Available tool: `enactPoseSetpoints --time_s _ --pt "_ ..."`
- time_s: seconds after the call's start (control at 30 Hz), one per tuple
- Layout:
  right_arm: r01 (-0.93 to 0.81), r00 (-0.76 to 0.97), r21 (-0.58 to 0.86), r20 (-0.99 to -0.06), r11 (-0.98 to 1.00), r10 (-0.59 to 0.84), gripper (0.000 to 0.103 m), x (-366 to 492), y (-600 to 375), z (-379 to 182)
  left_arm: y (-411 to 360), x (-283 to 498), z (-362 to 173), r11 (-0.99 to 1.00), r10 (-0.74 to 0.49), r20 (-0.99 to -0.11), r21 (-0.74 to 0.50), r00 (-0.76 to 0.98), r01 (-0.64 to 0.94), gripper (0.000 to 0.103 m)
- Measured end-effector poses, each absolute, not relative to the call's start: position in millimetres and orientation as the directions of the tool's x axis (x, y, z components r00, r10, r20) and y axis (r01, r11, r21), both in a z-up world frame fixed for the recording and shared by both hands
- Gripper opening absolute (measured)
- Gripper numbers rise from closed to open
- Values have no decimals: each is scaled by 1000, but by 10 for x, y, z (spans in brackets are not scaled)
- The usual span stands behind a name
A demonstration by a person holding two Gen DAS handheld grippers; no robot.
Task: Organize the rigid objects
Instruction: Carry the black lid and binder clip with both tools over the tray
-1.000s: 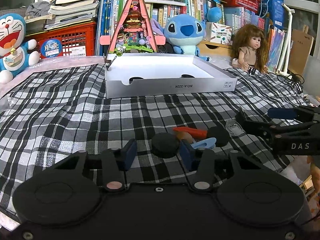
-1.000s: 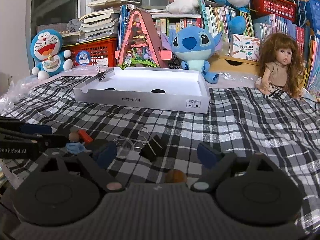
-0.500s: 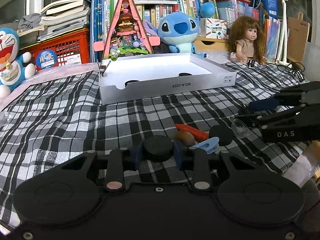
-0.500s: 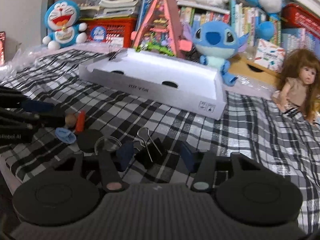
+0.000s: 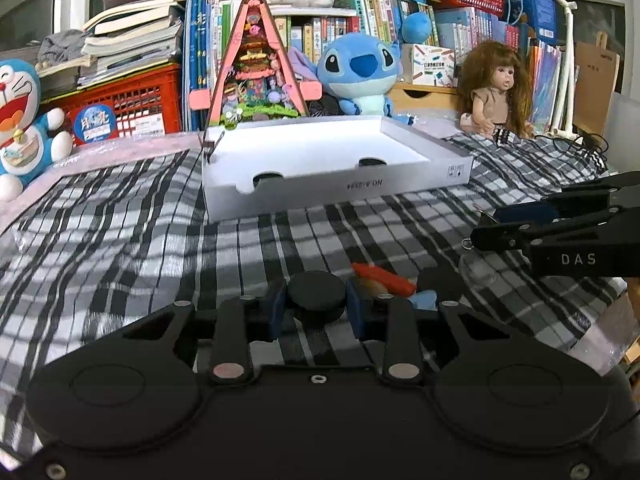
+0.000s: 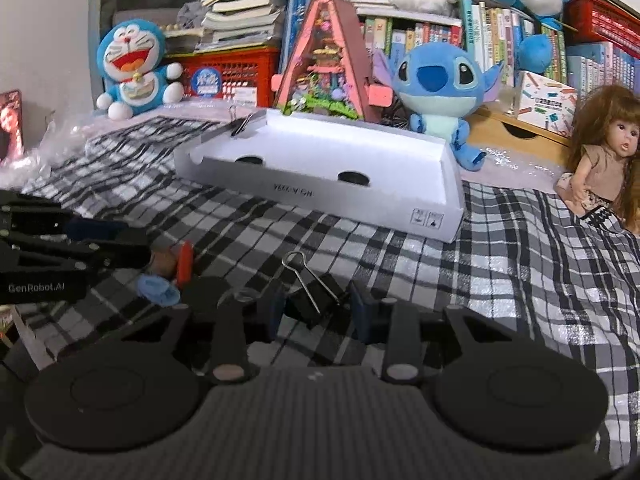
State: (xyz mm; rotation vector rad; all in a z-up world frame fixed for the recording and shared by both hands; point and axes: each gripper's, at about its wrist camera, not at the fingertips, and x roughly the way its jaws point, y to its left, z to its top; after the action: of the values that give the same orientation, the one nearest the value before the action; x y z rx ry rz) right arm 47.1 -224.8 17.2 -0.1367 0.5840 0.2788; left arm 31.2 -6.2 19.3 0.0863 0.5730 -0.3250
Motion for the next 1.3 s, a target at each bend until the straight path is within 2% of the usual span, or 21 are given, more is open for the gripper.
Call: enactPoseSetpoints --time_s 0.33,0.67,1.03,1.3 --pt "-206 803 59 -560 977 203 40 755 -2371 519 70 808 626 958 -269 -505 -49 820 284 30" --pt "-123 786 151 -589 981 189 40 1425 -2389 768 -12 1729 881 965 -262 -565 -126 783 232 30" --pt "-21 731 241 -658 970 179 40 2313 -2279 657 -198 2580 547 979 -202 -663 -163 721 123 30" --pt "30 709 244 -689 969 151 40 2568 -2241 436 -228 2754 386 986 -163 -675 -138 719 94 30"
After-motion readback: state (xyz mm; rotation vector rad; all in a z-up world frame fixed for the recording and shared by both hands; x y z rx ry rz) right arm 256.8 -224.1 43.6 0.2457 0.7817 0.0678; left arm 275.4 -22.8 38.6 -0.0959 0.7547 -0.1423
